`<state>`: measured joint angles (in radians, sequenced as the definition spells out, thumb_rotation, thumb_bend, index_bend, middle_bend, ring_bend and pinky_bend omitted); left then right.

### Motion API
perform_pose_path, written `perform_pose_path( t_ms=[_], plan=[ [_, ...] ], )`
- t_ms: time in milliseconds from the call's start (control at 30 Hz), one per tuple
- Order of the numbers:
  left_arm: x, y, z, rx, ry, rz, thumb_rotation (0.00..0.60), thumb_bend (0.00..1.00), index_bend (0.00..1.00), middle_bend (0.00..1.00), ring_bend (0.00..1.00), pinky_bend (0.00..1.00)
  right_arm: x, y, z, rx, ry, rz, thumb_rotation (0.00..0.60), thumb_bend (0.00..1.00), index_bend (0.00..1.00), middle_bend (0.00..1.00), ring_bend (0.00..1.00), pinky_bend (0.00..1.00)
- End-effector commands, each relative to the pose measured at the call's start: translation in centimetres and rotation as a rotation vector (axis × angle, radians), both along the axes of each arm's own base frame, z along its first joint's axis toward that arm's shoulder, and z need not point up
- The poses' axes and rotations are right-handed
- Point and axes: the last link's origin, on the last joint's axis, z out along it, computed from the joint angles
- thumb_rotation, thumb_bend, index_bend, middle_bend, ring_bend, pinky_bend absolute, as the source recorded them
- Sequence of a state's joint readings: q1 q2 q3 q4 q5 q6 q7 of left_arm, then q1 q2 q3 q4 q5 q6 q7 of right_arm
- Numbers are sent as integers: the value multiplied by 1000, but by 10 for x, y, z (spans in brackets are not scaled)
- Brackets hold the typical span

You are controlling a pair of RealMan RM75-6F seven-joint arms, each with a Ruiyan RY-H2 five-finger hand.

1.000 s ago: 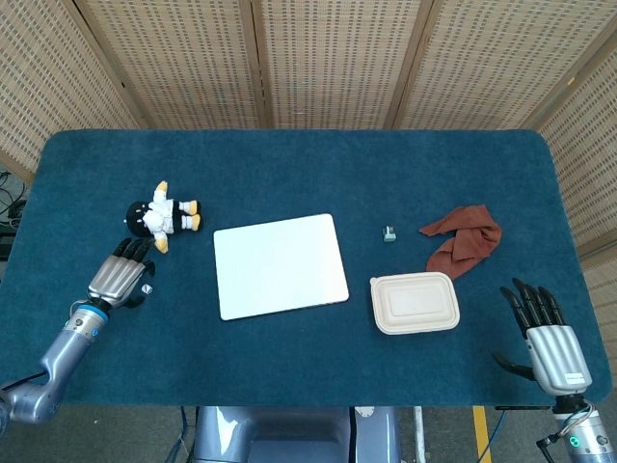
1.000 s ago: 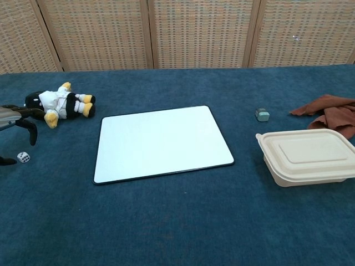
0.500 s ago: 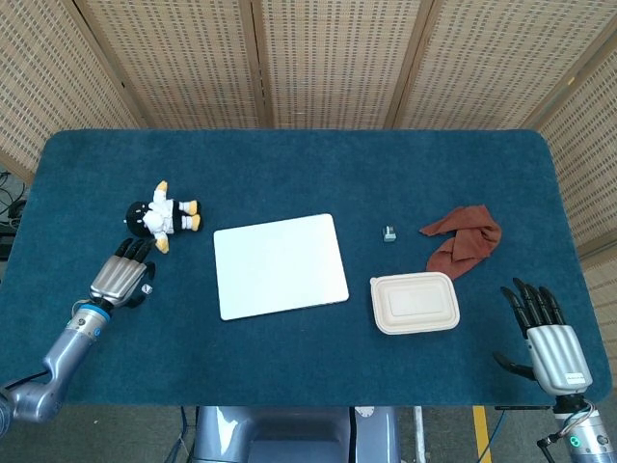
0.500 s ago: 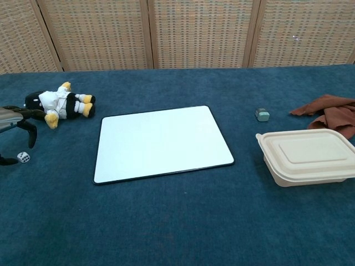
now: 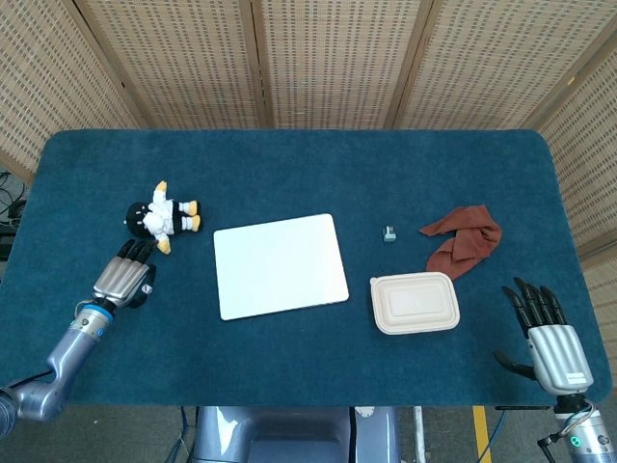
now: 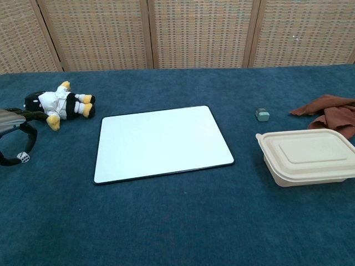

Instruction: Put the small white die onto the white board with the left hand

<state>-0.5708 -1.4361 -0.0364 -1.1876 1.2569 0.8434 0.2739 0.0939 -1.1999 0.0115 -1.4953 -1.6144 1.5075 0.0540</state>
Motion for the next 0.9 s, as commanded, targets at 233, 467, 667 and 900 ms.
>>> perform_pose_path(
  t_ms=[233,467,667,900],
  plan=[
    [-1,-1,-1,0,13,-1,600,361,602,0,0,0,0,0,2,-7,-3,1,600,208,0,0,0,0],
    [7,-2,6,14,-17,-26,600,363,612,0,0,0,0,0,1,-1,-1,-3,600,208,0,0,0,0],
    [32,-4,21,38,-55,-97,600,362,613,0,0,0,0,-1,1,-2,-3,-3,600,208,0,0,0,0],
    [69,-1,37,84,-103,-159,600,361,613,0,0,0,1,1,2,-7,-8,3,600,208,0,0,0,0]
  ],
)
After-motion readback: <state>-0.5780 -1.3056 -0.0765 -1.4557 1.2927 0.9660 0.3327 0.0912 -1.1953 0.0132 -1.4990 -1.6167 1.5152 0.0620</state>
